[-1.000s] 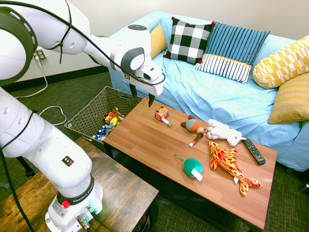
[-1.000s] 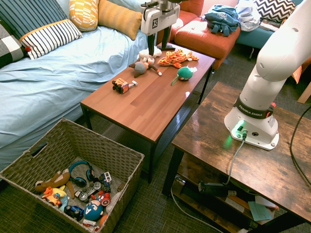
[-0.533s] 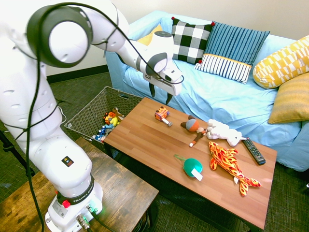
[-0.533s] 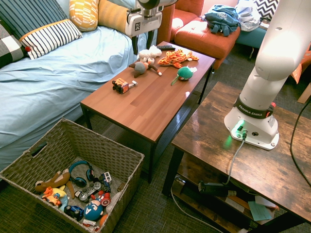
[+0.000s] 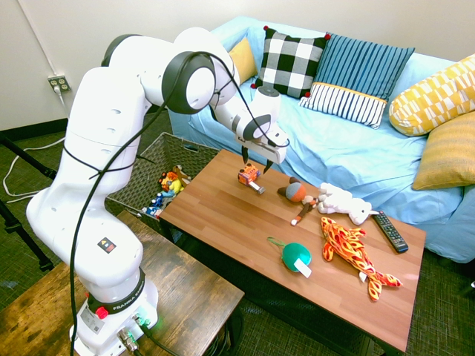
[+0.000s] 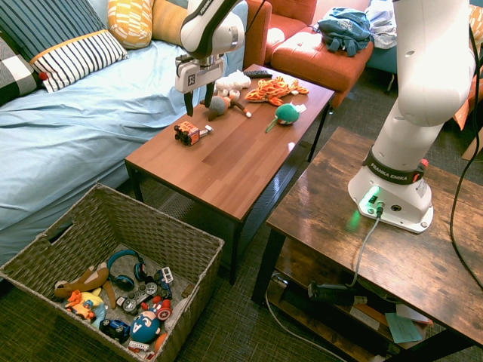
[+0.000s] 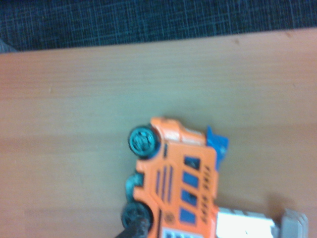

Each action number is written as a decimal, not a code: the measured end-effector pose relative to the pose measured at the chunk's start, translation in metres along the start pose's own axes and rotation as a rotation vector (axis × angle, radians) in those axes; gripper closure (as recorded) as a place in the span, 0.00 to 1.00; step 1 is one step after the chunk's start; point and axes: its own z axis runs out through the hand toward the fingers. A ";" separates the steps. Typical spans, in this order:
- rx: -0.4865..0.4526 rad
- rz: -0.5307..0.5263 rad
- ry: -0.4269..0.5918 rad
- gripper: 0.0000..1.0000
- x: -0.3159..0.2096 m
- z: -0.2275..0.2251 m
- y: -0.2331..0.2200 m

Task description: Put the toy car in the basket

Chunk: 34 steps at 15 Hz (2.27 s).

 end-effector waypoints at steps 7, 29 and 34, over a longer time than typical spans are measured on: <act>-0.097 0.030 0.022 0.00 -0.028 0.040 -0.054; -0.125 -0.008 0.016 1.00 -0.023 0.073 -0.047; -0.112 -0.080 0.088 1.00 -0.055 0.026 -0.094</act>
